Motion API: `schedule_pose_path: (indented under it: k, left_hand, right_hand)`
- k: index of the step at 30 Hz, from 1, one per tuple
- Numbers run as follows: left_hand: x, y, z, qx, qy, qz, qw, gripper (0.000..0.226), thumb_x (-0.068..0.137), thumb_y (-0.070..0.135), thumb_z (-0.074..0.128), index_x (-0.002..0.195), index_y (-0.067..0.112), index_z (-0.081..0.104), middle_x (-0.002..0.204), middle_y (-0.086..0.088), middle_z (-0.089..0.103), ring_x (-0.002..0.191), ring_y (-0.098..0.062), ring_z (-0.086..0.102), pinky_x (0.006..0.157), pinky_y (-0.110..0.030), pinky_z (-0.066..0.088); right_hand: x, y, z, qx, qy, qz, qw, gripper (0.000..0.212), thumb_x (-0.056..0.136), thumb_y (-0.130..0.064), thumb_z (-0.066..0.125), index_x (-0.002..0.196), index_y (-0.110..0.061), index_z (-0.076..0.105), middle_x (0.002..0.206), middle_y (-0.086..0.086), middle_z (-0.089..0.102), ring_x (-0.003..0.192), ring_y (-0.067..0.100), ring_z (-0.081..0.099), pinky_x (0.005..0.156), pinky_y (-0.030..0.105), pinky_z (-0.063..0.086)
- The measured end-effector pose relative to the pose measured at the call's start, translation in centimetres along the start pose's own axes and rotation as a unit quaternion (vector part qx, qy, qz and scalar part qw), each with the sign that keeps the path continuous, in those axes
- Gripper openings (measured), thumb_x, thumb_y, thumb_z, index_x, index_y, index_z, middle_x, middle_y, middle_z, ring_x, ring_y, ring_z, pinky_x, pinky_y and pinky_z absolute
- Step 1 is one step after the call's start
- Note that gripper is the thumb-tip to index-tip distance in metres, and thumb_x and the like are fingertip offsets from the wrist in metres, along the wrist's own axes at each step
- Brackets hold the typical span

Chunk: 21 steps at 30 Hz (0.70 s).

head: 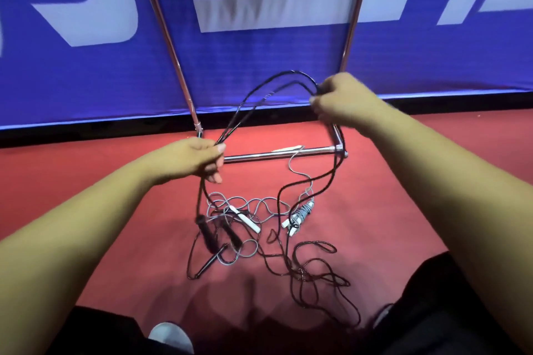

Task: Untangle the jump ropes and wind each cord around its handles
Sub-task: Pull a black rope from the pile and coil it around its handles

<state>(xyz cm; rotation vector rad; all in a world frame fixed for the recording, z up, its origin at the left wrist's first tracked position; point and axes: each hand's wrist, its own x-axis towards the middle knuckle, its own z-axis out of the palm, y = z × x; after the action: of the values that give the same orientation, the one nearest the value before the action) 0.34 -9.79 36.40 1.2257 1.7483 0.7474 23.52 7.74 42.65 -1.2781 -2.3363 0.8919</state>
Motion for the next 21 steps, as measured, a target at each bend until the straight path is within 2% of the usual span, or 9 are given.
schedule_pose_path:
  k: [2, 4, 5, 7, 9, 11, 13, 16, 21]
  left_hand:
    - [-0.5, 2.0, 0.6, -0.012, -0.004, 0.033, 0.999, 0.034, 0.104, 0.027, 0.041, 0.079, 0.007, 0.052, 0.058, -0.003, 0.036, 0.052, -0.019, 0.051, 0.055, -0.026, 0.046]
    - [-1.0, 3.4, 0.9, -0.01, -0.031, 0.049, 0.998, 0.035, 0.103, 0.031, 0.047, 0.079, 0.006, 0.053, 0.059, -0.004, 0.03, 0.05, -0.017, 0.036, 0.049, -0.025, 0.033]
    - [-1.2, 3.9, 0.9, 0.002, -0.042, 0.056, 0.998, 0.038, 0.101, 0.037, 0.052, 0.078, 0.007, 0.054, 0.06, -0.006, 0.03, 0.051, -0.017, 0.031, 0.049, -0.025, 0.029]
    - [-1.5, 4.4, 0.7, 0.027, -0.048, 0.068, 0.996, 0.042, 0.087, 0.051, 0.059, 0.074, 0.011, 0.059, 0.062, -0.009, 0.034, 0.054, -0.018, 0.028, 0.049, -0.025, 0.025]
    - [-1.7, 4.6, 0.5, 0.036, -0.04, 0.081, 0.995, 0.043, 0.075, 0.055, 0.061, 0.072, 0.013, 0.062, 0.063, -0.011, 0.038, 0.057, -0.019, 0.028, 0.05, -0.026, 0.026]
    - [-1.7, 4.4, 0.1, 0.026, -0.021, 0.097, 0.995, 0.045, 0.07, 0.053, 0.066, 0.079, 0.009, 0.064, 0.064, -0.013, 0.041, 0.058, -0.019, 0.035, 0.051, -0.028, 0.032]
    - [-1.6, 3.7, -0.4, 0.04, -0.007, 0.1, 0.994, 0.047, 0.068, 0.05, 0.068, 0.087, 0.007, 0.068, 0.067, -0.017, 0.055, 0.061, -0.02, 0.05, 0.062, -0.039, 0.045]
    - [-1.3, 1.9, -0.8, 0.108, -0.015, 0.069, 0.992, 0.031, 0.071, 0.05, 0.065, 0.084, 0.023, 0.073, 0.086, -0.008, 0.073, 0.081, -0.013, 0.064, 0.093, -0.054, 0.048]
    - [-0.7, 1.0, -0.5, -0.019, 0.053, 0.076, 0.996, 0.022, 0.083, 0.041, 0.067, 0.094, 0.022, 0.066, 0.106, 0.003, 0.068, 0.105, -0.02, 0.063, 0.102, -0.053, 0.045]
  right_hand:
    - [-0.8, -0.5, 0.5, -0.11, -0.056, -0.058, 0.991, 0.07, 0.079, -0.026, 0.074, 0.141, -0.015, 0.042, 0.119, 0.008, 0.046, 0.088, 0.02, 0.052, 0.08, 0.028, 0.045]
    - [-2.4, -2.2, 2.0, -0.057, -0.125, -0.142, 0.98, 0.092, 0.079, -0.025, 0.079, 0.153, -0.022, 0.024, 0.133, 0.003, 0.042, 0.082, 0.012, 0.055, 0.077, 0.015, 0.042]
    - [-3.0, -2.9, 3.1, -0.032, -0.167, -0.172, 0.97, 0.085, 0.08, -0.025, 0.078, 0.151, -0.02, 0.031, 0.134, 0.002, 0.049, 0.086, 0.008, 0.059, 0.076, 0.011, 0.042]
    - [-3.4, -3.3, 5.2, -0.051, -0.229, -0.192, 0.953, 0.045, 0.086, -0.024, 0.072, 0.128, -0.011, 0.06, 0.12, 0.004, 0.067, 0.091, 0.008, 0.063, 0.077, 0.017, 0.044]
    - [-3.7, -3.3, 6.3, -0.003, -0.26, -0.17, 0.95, 0.019, 0.095, -0.018, 0.061, 0.1, -0.002, 0.068, 0.089, 0.011, 0.074, 0.069, 0.008, 0.063, 0.062, 0.02, 0.044]
    - [-3.8, -3.6, 6.1, 0.105, -0.255, -0.14, 0.951, 0.02, 0.098, -0.013, 0.054, 0.091, 0.003, 0.064, 0.066, 0.015, 0.063, 0.054, 0.014, 0.059, 0.054, 0.02, 0.042]
    - [-3.9, -4.4, 5.1, 0.219, -0.229, -0.149, 0.937, 0.019, 0.099, -0.009, 0.051, 0.087, 0.002, 0.061, 0.053, 0.007, 0.046, 0.045, 0.017, 0.045, 0.05, 0.025, 0.036]
    - [-3.4, -5.3, 3.2, 0.364, -0.196, -0.165, 0.895, 0.022, 0.1, -0.007, 0.048, 0.082, 0.001, 0.058, 0.052, -0.002, 0.027, 0.047, 0.013, 0.024, 0.05, 0.029, 0.019]
    - [-2.6, -5.2, 1.5, 0.455, -0.099, -0.143, 0.873, 0.027, 0.101, -0.009, 0.046, 0.077, -0.004, 0.056, 0.053, -0.002, 0.027, 0.045, 0.011, 0.022, 0.046, 0.022, 0.019]
